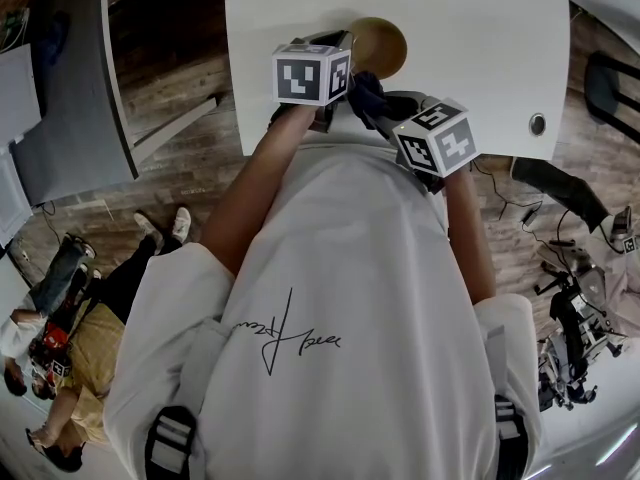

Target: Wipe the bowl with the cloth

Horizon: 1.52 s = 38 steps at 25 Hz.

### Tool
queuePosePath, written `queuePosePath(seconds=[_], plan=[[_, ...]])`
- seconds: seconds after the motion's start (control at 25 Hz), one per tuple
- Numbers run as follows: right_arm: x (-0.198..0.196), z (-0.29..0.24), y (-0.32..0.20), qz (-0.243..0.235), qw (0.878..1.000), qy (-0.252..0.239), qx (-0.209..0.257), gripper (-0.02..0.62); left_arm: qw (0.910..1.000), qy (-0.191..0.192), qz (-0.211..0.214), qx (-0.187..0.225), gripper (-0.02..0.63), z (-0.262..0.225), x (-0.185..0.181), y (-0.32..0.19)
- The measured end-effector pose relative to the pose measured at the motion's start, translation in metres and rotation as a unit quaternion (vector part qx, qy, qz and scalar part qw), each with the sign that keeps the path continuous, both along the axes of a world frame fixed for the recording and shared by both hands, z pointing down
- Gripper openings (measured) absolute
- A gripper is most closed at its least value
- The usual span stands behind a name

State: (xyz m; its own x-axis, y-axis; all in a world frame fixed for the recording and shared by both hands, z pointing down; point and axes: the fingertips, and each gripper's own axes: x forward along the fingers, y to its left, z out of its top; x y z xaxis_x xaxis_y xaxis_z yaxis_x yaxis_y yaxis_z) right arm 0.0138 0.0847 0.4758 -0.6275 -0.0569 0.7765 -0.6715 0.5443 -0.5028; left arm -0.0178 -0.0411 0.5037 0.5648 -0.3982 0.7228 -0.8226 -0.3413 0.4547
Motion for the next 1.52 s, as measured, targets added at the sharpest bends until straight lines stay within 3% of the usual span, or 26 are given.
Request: queuePosePath(seconds=[1.52], plan=[[0.031, 0.0, -0.001, 0.021, 1.0, 0.01, -0.002, 0.081, 1.0, 0.001, 0.003, -0.002, 0.009, 0.002, -0.001, 0.001]])
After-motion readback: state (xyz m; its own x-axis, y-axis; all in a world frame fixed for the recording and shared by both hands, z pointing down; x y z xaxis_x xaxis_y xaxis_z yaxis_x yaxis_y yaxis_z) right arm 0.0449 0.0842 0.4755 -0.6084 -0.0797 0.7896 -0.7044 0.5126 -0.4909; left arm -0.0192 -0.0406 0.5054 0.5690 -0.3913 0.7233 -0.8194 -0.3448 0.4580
